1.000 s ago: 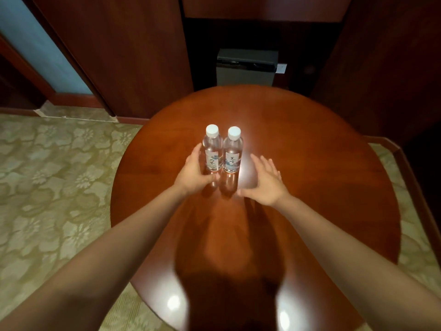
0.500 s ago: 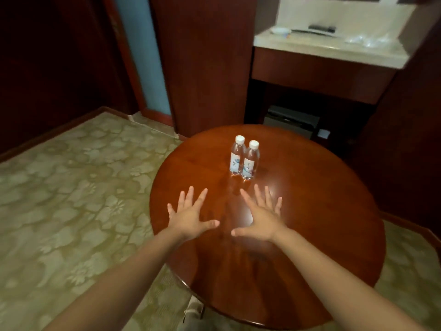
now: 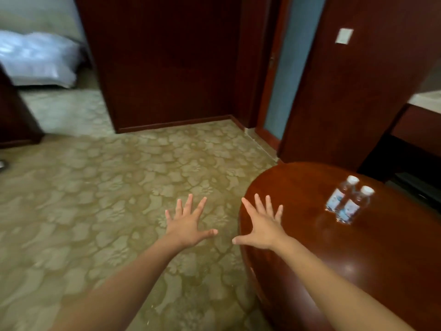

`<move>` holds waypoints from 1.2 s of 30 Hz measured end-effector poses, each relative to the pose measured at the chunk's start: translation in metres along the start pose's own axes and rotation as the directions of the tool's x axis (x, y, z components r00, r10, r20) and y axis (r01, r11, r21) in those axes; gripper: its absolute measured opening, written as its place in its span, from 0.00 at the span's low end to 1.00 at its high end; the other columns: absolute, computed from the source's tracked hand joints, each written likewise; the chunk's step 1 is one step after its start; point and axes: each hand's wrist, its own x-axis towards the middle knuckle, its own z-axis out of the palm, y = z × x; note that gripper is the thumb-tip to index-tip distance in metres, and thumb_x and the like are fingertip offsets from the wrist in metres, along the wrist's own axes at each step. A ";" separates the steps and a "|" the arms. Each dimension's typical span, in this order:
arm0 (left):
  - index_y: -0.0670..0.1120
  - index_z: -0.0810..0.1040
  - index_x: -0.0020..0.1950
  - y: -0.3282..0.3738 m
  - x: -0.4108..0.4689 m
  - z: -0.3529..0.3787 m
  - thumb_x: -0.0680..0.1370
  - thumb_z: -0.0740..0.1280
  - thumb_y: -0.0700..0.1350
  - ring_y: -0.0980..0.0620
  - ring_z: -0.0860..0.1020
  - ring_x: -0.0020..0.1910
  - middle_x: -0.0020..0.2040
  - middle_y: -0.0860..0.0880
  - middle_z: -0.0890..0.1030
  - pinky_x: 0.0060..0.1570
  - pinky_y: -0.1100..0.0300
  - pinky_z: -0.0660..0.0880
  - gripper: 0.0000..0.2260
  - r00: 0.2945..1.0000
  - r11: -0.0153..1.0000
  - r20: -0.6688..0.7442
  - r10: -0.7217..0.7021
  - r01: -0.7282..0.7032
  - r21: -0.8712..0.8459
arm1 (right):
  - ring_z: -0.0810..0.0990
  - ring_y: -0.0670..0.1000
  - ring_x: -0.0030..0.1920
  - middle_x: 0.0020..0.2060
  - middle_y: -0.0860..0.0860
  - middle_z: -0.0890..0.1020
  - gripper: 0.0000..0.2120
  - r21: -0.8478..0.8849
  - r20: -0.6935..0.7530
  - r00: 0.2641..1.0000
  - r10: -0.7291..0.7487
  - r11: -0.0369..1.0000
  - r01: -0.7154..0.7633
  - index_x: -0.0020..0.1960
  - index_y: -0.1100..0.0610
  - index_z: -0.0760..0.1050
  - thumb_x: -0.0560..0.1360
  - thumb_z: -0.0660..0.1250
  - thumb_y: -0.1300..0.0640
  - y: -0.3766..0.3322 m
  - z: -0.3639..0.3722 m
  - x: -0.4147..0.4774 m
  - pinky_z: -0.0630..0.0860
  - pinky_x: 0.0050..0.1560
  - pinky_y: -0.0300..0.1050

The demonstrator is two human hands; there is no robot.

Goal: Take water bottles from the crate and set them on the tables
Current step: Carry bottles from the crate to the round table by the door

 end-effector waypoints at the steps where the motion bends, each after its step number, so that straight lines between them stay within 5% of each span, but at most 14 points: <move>1: 0.64 0.36 0.78 -0.015 -0.009 -0.005 0.70 0.59 0.75 0.41 0.35 0.78 0.80 0.49 0.33 0.73 0.33 0.40 0.46 0.999 0.999 -0.015 -0.037 0.037 -0.007 | 0.26 0.59 0.75 0.79 0.54 0.34 0.59 -0.010 0.009 0.999 -0.036 0.999 0.036 0.80 0.42 0.38 0.63 0.72 0.30 -0.016 0.002 0.005 0.28 0.72 0.69; 9: 0.64 0.35 0.78 -0.160 -0.104 -0.037 0.71 0.59 0.75 0.42 0.34 0.78 0.80 0.50 0.34 0.73 0.32 0.40 0.45 0.946 0.952 -0.109 -0.306 0.302 -0.053 | 0.27 0.59 0.76 0.79 0.53 0.35 0.59 -0.112 0.082 0.942 -0.324 0.937 0.332 0.80 0.42 0.38 0.63 0.70 0.27 -0.182 0.030 0.024 0.27 0.70 0.69; 19: 0.63 0.35 0.78 -0.381 -0.282 -0.055 0.71 0.58 0.75 0.42 0.34 0.78 0.80 0.49 0.34 0.73 0.32 0.42 0.45 0.792 0.804 -0.141 -0.594 0.588 -0.082 | 0.28 0.59 0.77 0.80 0.53 0.36 0.59 -0.081 0.177 0.776 -0.605 0.777 0.624 0.80 0.41 0.37 0.63 0.70 0.28 -0.452 0.121 -0.020 0.28 0.71 0.70; 36: 0.63 0.35 0.78 -0.601 -0.516 -0.030 0.71 0.60 0.74 0.41 0.32 0.78 0.79 0.50 0.32 0.71 0.31 0.37 0.46 0.276 0.258 0.002 -0.961 0.901 -0.348 | 0.27 0.60 0.76 0.79 0.53 0.34 0.60 -0.073 0.487 0.252 -0.836 0.248 0.966 0.80 0.42 0.35 0.63 0.69 0.26 -0.821 0.257 -0.098 0.29 0.71 0.71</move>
